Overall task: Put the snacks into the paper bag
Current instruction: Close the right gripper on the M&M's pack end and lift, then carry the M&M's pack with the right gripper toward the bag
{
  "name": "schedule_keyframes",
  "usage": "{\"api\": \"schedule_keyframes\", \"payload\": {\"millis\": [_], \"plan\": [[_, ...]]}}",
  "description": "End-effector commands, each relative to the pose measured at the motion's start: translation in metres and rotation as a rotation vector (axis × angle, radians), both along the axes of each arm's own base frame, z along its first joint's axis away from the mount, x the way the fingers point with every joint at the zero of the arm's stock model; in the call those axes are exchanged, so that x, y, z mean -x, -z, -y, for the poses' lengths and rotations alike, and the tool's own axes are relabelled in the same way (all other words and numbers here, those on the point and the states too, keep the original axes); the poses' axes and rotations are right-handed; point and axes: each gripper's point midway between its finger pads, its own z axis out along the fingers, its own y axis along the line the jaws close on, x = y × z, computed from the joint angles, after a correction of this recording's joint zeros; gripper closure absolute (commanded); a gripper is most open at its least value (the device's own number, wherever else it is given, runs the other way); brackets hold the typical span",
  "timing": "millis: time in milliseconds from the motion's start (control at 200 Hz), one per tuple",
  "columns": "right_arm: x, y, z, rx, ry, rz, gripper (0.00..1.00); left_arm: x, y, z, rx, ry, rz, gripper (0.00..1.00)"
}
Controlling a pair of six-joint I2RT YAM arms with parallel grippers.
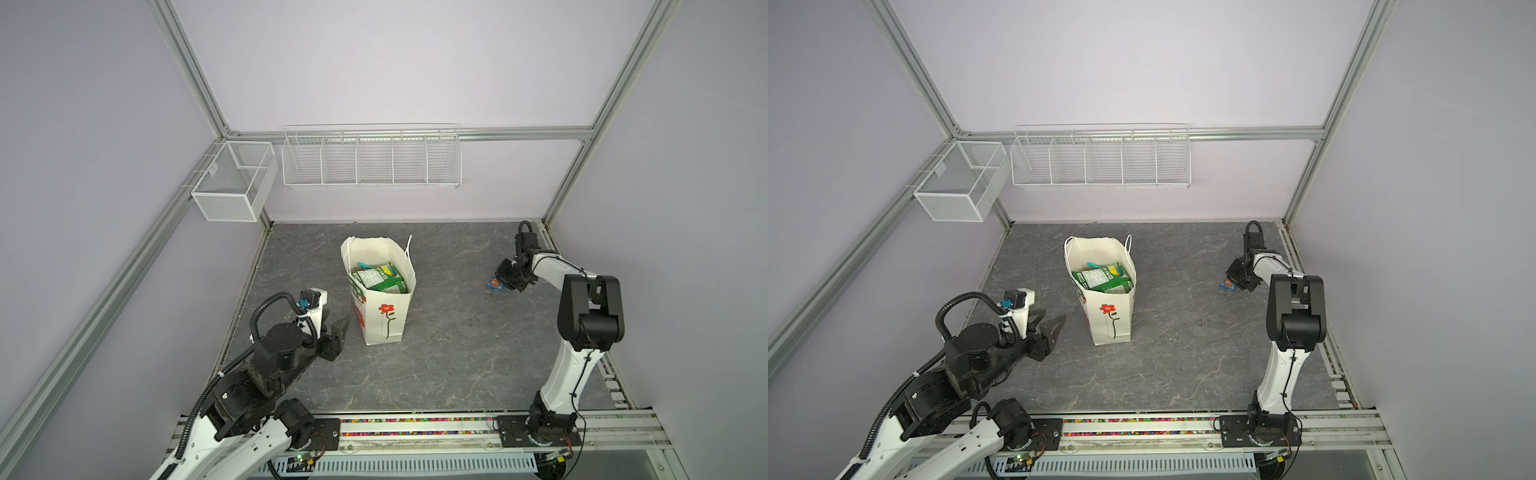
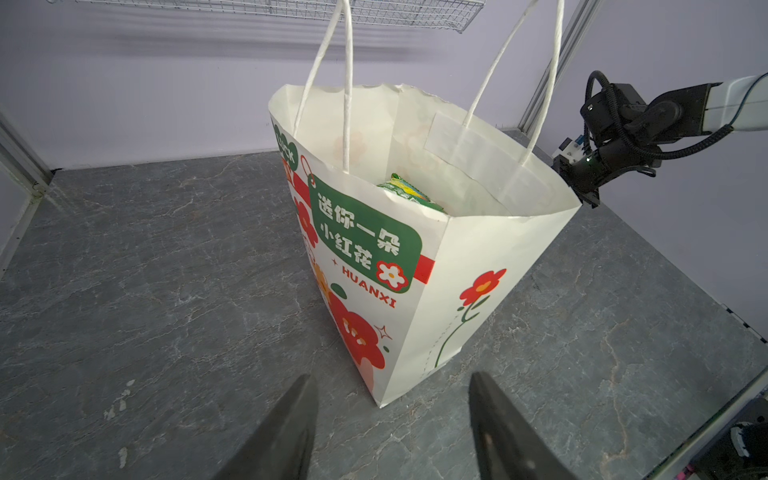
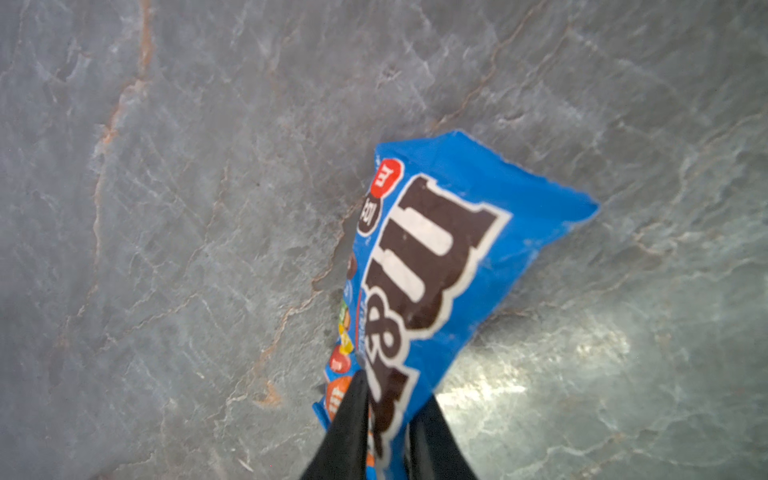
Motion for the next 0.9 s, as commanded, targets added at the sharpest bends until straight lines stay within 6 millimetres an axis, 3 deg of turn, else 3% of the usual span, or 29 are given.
{"api": "schedule_keyframes", "payload": {"millis": [0,225,390,895], "plan": [[0.006,-0.019,-0.003,0.014,-0.007,0.021,0.87,0.001,0.003,0.0,0.009,0.002,-0.01,0.41],[0.006,-0.033,-0.011,0.02,-0.032,0.051,0.93,0.002,0.002,-0.001,0.013,0.001,-0.008,0.41],[0.005,-0.054,-0.021,0.025,-0.059,0.1,0.93,0.001,0.003,-0.001,0.011,0.001,-0.009,0.41],[0.015,-0.181,-0.052,0.059,-0.146,0.379,0.93,0.002,0.003,-0.001,0.012,-0.002,-0.008,0.41]]}}
